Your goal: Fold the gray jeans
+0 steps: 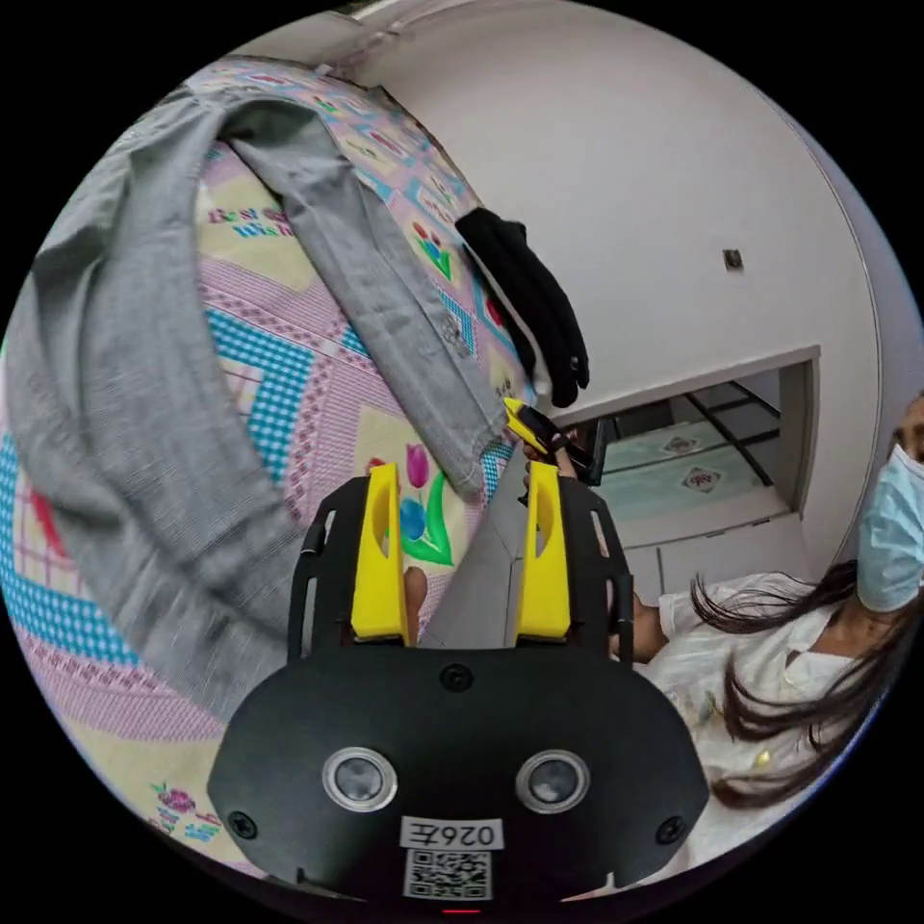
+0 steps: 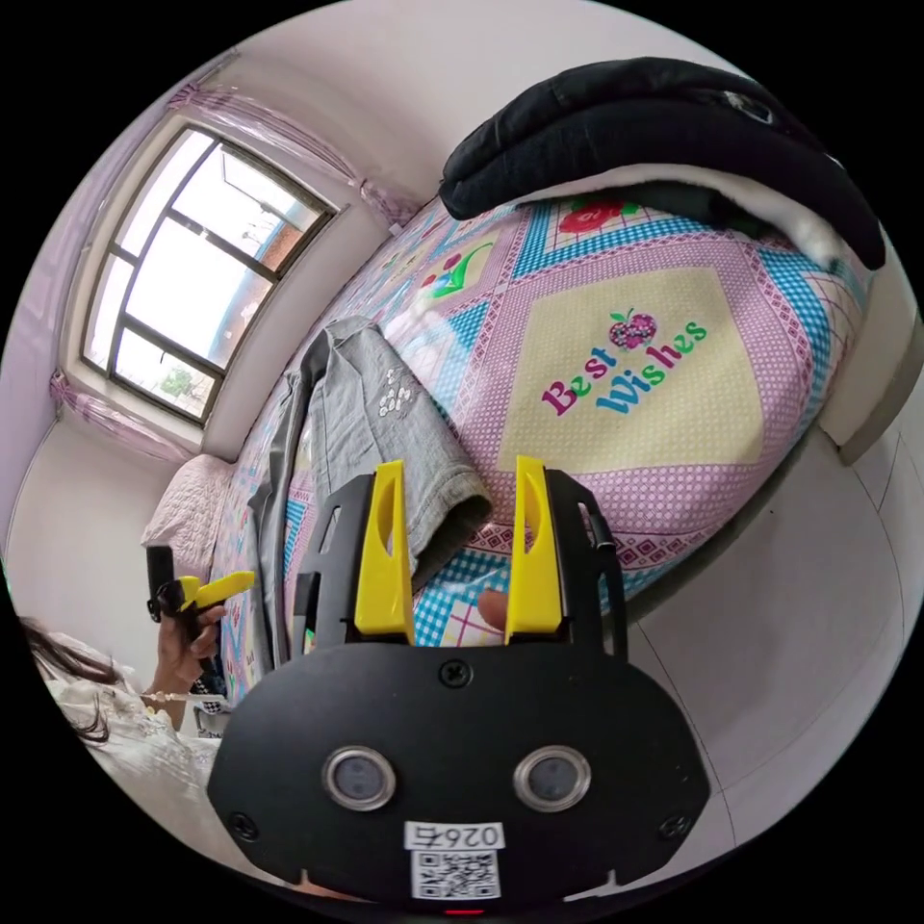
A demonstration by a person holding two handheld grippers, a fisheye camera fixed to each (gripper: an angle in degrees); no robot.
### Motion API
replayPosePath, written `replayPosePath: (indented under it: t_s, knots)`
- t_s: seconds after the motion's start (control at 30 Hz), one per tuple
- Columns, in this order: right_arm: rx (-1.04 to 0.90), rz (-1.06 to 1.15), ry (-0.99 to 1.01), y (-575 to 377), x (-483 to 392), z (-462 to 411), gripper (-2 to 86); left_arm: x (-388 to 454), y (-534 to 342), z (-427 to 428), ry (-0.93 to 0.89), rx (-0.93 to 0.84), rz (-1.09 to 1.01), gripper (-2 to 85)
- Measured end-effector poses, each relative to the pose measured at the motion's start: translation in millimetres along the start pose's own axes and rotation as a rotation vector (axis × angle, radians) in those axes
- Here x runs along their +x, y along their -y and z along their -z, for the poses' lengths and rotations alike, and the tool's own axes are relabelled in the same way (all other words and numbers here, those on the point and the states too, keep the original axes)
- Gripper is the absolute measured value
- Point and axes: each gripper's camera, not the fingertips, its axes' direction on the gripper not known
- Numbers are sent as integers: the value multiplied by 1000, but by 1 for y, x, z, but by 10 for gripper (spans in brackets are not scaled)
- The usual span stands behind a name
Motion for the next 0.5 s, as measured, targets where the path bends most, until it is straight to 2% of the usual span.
replayPosePath:
  t_s: [0.07,0.1,0.13,0.2,0.27,0.3,0.33,0.4,0.43,0.5]
  knots:
    - [-34,29,25,3,0,1,75,3,24,-41,48,-91,-13,188]
    - [-49,36,37,3,-1,2,54,2,36,-64,86,-158,-4,140]
    - [-68,57,59,3,-4,6,21,0,44,-79,90,-214,41,49]
    - [-49,91,125,2,-16,28,-4,7,44,-79,31,-199,58,4]
    - [16,199,311,-8,-43,83,-11,29,32,-58,-92,-125,-54,-4]
    - [28,235,324,-12,-50,98,-12,44,18,-45,-120,-101,-135,-6]
    - [40,301,282,-22,-60,123,-12,52,4,-36,-123,-111,-188,-6]
    - [-1,355,120,-38,-59,141,-11,48,-15,-37,-136,-166,-168,-5]
    - [-67,347,30,-46,-43,136,-9,37,-24,-43,-203,-190,-106,-3]
    - [-160,243,41,-55,-1,117,0,16,-35,-57,-312,-232,47,9]
